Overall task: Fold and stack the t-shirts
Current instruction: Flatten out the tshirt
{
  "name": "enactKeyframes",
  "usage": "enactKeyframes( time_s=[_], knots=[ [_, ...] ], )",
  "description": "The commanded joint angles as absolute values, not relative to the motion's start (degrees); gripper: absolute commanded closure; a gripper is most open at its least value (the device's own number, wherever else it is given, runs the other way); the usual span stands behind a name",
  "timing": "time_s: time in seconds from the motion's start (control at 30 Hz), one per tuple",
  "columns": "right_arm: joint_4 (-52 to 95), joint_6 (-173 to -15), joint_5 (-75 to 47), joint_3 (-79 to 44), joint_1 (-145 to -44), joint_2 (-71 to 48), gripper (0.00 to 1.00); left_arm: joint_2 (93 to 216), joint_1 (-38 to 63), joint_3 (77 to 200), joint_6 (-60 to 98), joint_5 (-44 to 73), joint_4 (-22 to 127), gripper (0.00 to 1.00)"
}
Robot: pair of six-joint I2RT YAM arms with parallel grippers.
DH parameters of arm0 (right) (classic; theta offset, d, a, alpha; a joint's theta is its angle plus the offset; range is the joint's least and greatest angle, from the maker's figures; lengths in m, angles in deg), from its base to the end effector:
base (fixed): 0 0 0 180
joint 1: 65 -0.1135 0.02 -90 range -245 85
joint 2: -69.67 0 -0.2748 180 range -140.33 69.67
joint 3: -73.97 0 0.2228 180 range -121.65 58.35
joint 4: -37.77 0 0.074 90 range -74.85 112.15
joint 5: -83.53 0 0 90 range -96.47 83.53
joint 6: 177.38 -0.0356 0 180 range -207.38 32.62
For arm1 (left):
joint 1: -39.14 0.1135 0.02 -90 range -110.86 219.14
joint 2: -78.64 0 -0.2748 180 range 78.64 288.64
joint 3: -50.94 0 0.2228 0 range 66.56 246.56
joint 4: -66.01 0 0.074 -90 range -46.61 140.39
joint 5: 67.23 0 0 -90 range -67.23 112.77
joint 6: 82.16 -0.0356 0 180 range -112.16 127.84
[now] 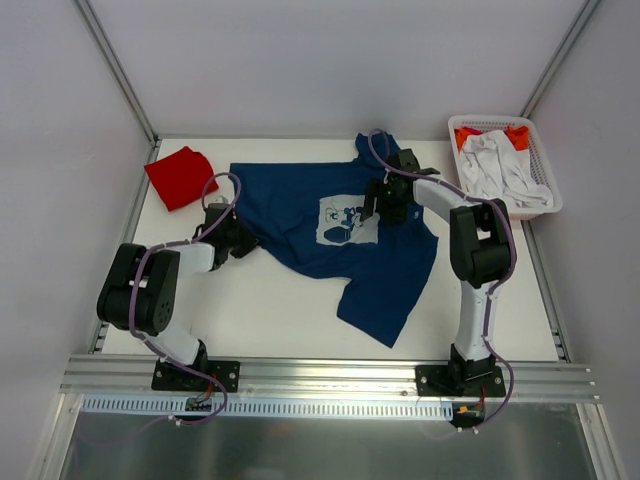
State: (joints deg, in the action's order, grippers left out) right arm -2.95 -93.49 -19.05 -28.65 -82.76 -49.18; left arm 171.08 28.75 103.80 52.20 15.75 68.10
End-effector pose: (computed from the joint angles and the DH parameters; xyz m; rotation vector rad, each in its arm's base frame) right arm 0.4032 0.1373 0.2008 -0.3469 2.5660 0.4379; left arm 0.2846 -0.0566 0.1796 -0.6054 2.2201 -0.6470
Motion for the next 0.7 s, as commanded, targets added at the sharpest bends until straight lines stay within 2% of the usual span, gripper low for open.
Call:
enactKeyframes(
  time_s=[0.0, 0.33, 0.67],
  knots=[
    [-3.08, -94.41, -19.21, -31.21, -81.62, -51.97, 0.27, 165.4, 28.68, 100.85, 52.48, 15.21, 65.24, 1.0],
    [-3.52, -96.96, -20.7, -35.6, -80.21, -57.16, 0.28, 144.32, 27.63, 92.14, 54.51, 16.18, 55.23, 1.0],
    [-3.52, -97.84, -20.62, -37.54, -77.66, -58.83, 0.28, 130.41, 27.36, 85.64, 56.35, 14.25, 46.52, 1.0]
  ],
)
